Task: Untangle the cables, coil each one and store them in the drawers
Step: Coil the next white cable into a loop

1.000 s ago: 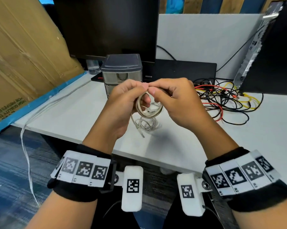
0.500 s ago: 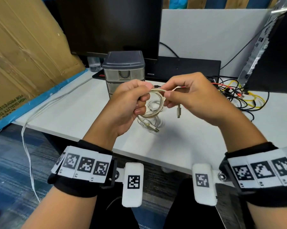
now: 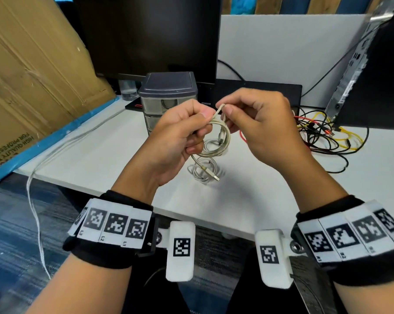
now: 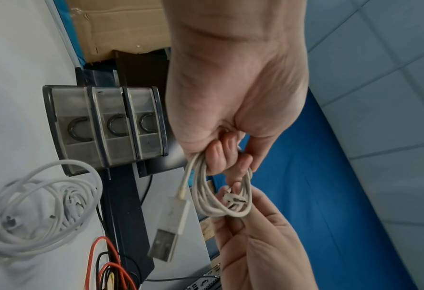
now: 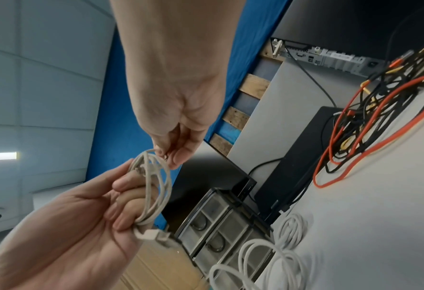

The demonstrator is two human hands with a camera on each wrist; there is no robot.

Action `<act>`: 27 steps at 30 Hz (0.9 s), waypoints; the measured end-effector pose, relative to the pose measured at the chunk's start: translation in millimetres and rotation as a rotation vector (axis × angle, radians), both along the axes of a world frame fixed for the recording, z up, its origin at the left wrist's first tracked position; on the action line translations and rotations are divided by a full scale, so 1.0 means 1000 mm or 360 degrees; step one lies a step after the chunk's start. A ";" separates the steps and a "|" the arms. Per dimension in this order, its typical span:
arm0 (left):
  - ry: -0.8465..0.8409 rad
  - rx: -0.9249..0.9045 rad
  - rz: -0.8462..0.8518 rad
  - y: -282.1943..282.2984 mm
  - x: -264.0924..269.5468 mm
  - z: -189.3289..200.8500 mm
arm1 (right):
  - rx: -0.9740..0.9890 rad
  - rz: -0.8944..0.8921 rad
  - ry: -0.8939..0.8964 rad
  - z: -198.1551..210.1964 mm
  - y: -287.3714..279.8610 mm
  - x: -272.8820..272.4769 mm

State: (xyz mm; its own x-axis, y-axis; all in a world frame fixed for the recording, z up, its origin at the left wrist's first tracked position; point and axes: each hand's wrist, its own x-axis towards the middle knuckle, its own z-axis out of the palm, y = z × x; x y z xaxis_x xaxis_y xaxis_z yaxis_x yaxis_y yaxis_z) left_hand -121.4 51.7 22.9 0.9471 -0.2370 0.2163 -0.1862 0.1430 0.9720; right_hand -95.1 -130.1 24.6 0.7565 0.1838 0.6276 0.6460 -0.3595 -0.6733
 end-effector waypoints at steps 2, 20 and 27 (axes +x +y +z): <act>-0.0017 0.0006 0.0006 0.000 0.000 0.000 | 0.0090 0.0084 0.0119 0.001 0.001 0.001; -0.0061 -0.0044 0.0386 -0.006 0.011 -0.005 | -0.0089 0.0351 0.1026 -0.002 -0.006 -0.008; 0.0015 -0.0281 0.0389 -0.002 0.011 -0.002 | -0.0528 0.0542 0.0995 -0.011 0.001 -0.015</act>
State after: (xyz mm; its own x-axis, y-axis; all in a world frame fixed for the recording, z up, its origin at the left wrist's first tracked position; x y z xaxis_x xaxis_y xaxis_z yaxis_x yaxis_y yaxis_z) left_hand -110.6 49.5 20.5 0.9737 0.0387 0.2247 -0.2269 0.2619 0.9380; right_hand -109.8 -128.9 13.6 0.8197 0.5723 -0.0243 0.2933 -0.4557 -0.8404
